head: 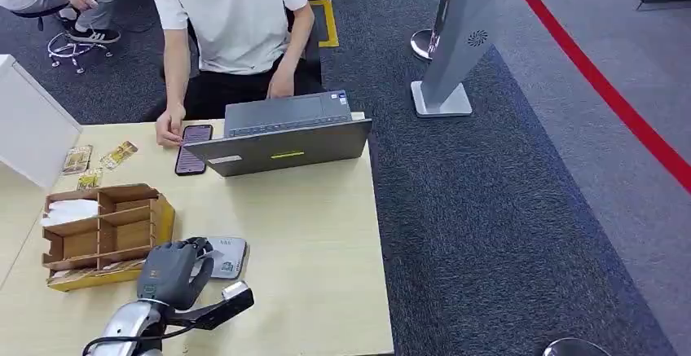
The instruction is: Pass the card to the sensor for recognition and then transmit it.
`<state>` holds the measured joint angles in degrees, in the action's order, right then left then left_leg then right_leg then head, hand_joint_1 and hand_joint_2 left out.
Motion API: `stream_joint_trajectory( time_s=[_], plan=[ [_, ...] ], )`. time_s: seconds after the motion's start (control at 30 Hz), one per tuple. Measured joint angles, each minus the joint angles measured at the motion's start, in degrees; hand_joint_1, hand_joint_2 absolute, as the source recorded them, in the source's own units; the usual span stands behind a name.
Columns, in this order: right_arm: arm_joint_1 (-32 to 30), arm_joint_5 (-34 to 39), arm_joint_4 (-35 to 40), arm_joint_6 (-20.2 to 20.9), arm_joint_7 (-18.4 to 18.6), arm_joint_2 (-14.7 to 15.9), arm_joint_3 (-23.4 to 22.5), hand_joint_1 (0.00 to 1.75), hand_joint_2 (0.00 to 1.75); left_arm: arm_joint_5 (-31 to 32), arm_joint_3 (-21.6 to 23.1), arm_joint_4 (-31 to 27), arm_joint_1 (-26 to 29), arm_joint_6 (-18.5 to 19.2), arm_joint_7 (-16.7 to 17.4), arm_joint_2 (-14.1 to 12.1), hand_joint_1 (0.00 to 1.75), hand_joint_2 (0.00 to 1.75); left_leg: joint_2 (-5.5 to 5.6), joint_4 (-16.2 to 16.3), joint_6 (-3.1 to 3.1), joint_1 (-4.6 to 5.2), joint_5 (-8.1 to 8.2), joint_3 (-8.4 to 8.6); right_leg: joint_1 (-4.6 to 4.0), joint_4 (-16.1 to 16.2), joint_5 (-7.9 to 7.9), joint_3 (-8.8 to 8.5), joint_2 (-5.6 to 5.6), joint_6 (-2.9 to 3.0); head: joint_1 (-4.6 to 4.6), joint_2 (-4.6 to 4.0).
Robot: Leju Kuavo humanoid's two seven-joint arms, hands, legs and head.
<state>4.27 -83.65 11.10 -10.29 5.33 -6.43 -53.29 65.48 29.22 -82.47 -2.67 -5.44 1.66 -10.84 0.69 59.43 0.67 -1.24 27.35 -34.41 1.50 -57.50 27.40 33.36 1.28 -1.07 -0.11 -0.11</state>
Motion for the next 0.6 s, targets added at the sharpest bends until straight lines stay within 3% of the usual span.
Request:
stream_joint_trajectory(
  time_s=[0.6],
  plan=[
    [0.02,-0.96,0.00,0.09,0.00,0.02,0.04,0.00,1.75,-0.09,-0.02,-0.61,0.27,0.46,-0.02,-0.35,1.75,1.75,0.00,0.00,0.00,0.00,0.00,0.00,0.00,0.00,0.00,0.00,0.00,0.00,-0.02,0.00]
  ],
)
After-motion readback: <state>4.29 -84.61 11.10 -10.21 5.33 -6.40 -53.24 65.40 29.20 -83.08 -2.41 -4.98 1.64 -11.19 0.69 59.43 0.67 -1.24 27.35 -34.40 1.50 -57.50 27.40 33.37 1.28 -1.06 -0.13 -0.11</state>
